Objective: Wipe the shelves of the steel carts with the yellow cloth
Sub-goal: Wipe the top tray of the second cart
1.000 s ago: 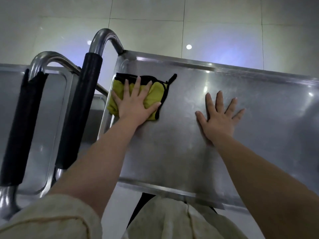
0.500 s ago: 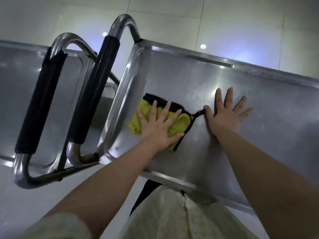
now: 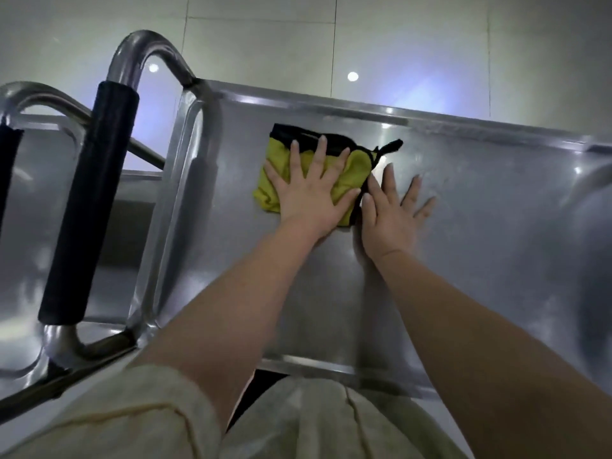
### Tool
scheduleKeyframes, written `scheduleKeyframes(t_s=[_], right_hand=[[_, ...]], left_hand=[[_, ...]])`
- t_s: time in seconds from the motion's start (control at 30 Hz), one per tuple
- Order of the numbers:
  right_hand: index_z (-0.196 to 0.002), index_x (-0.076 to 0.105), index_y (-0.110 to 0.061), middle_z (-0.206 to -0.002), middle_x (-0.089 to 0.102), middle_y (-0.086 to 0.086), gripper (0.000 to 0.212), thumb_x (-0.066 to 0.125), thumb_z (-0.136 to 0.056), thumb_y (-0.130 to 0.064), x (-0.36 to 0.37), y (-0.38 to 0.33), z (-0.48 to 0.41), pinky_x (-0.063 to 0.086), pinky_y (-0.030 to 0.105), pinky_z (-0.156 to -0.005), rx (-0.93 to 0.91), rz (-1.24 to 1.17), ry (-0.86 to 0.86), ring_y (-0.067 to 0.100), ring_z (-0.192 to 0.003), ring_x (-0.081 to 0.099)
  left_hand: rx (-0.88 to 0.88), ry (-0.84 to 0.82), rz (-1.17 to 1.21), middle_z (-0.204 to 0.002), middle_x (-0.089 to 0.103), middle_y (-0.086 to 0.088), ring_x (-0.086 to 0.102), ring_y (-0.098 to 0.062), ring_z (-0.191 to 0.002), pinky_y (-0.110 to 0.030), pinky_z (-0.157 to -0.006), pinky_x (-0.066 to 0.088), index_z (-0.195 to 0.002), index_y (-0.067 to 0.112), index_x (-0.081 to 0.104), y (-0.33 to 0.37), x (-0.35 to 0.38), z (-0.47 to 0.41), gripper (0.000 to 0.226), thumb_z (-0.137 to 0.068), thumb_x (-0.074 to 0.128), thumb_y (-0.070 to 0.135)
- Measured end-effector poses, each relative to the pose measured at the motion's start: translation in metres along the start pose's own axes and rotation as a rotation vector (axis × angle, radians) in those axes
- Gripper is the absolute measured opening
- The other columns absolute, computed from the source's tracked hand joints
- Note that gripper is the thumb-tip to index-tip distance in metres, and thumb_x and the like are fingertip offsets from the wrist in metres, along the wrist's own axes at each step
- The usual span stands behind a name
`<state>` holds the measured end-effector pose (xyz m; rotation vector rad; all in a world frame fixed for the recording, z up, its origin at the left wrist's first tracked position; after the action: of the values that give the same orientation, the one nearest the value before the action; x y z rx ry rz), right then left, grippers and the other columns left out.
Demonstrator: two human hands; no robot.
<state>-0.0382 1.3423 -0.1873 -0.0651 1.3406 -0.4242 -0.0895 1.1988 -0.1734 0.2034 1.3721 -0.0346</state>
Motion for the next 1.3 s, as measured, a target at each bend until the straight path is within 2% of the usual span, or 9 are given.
scheduleKeyframes(t_s=[0.27, 0.5, 0.6, 0.7, 0.8, 0.93, 1.03, 1.13, 1.3], right_hand=[[-0.151, 0.013, -0.044, -0.163, -0.003, -0.012, 0.057, 0.008, -0.096, -0.057, 0.006, 0.001, -0.001, -0.019, 0.066, -0.108, -0.012, 0.111, -0.031, 0.040, -0.146, -0.016], [-0.146, 0.027, -0.045, -0.163, 0.006, -0.008, 0.061, 0.036, -0.088, -0.061, -0.001, 0.003, 0.003, -0.023, 0.060, -0.106, -0.093, 0.059, -0.047, 0.039, -0.147, -0.014], [-0.135, 0.051, -0.033, -0.156, 0.032, 0.002, 0.047, 0.055, -0.089, -0.040, -0.013, 0.001, 0.025, -0.002, 0.058, -0.115, -0.256, -0.068, -0.052, 0.041, -0.145, 0.012], [-0.123, 0.065, -0.015, -0.137, 0.055, 0.010, 0.037, 0.066, -0.086, -0.019, -0.019, -0.003, 0.078, 0.021, 0.042, -0.112, -0.385, -0.257, -0.079, 0.039, -0.132, 0.038], [-0.118, 0.068, -0.009, -0.131, 0.059, 0.011, 0.034, 0.070, -0.084, -0.009, -0.018, -0.003, 0.142, 0.026, 0.043, -0.115, -0.446, -0.349, -0.126, 0.034, -0.130, 0.042], [-0.101, 0.072, -0.004, -0.103, 0.069, 0.011, 0.025, 0.077, -0.077, -0.011, -0.020, 0.000, 0.210, 0.046, 0.054, -0.096, -0.521, -0.334, 0.079, 0.036, -0.107, 0.056], [-0.092, 0.074, -0.011, -0.097, 0.068, 0.004, 0.028, 0.076, -0.076, -0.033, -0.014, -0.003, 0.240, 0.035, 0.059, -0.103, -0.536, -0.212, 0.198, 0.035, -0.111, 0.052], [-0.099, 0.073, -0.016, -0.109, 0.068, 0.000, 0.045, 0.076, -0.071, -0.052, 0.005, -0.003, 0.255, 0.025, 0.056, -0.108, -0.467, -0.073, 0.059, 0.032, -0.121, 0.050], [-0.106, 0.073, -0.016, -0.121, 0.067, 0.002, 0.039, 0.086, -0.070, -0.025, 0.015, 0.000, 0.271, 0.046, 0.050, -0.088, -0.407, -0.103, 0.037, 0.034, -0.118, 0.058]], left_hand=[[0.129, -0.019, -0.008, -0.163, 0.007, 0.001, 0.001, -0.043, -0.146, -0.080, -0.100, 0.005, -0.151, 0.046, 0.013, 0.015, 0.039, 0.201, 0.080, -0.082, 0.027, 0.082], [0.202, -0.201, -0.055, -0.163, 0.007, 0.003, 0.003, -0.041, -0.147, -0.078, -0.102, 0.006, -0.151, 0.048, 0.012, 0.032, 0.035, 0.231, 0.077, -0.083, 0.031, 0.079], [0.192, -0.211, 0.024, -0.161, 0.018, 0.006, 0.021, -0.030, -0.145, -0.065, -0.101, 0.025, -0.147, 0.043, 0.026, 0.016, 0.018, 0.220, 0.062, -0.089, 0.043, 0.059], [0.248, -0.167, 0.177, -0.157, 0.030, -0.003, 0.036, -0.028, -0.137, -0.047, -0.098, 0.033, -0.138, 0.029, 0.048, -0.009, 0.003, 0.214, 0.056, -0.087, 0.063, 0.044], [0.468, -0.155, 0.241, -0.146, 0.045, -0.016, 0.045, -0.038, -0.131, -0.052, -0.097, 0.043, -0.119, 0.012, 0.065, -0.029, -0.006, 0.220, 0.053, -0.074, 0.080, 0.035], [0.690, -0.156, 0.218, -0.139, 0.053, -0.014, 0.046, -0.036, -0.132, -0.051, -0.099, 0.044, -0.107, 0.012, 0.072, -0.064, -0.003, 0.241, 0.046, -0.073, 0.080, 0.042], [0.735, -0.127, 0.210, -0.144, 0.049, -0.009, 0.044, -0.033, -0.134, -0.046, -0.109, 0.035, -0.122, 0.017, 0.068, -0.083, -0.001, 0.248, 0.049, -0.085, 0.060, 0.049], [0.736, -0.097, 0.250, -0.139, 0.053, -0.014, 0.049, -0.037, -0.129, -0.049, -0.104, 0.040, -0.121, 0.012, 0.068, -0.082, 0.002, 0.250, 0.044, -0.089, 0.056, 0.041], [0.844, 0.150, 0.147, -0.122, 0.066, -0.015, 0.067, -0.034, -0.106, -0.041, -0.080, 0.055, -0.107, 0.010, 0.075, -0.073, -0.006, 0.254, 0.024, -0.084, 0.068, 0.016]])
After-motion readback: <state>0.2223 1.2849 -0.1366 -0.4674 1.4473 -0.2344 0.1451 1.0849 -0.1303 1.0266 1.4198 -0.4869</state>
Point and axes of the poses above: each hand's wrist, its own z-axis away from the middle knuckle, its own x-axis out of the palm, y = z × x, the point moved 5 cm from there along -z, towards the middle knuckle
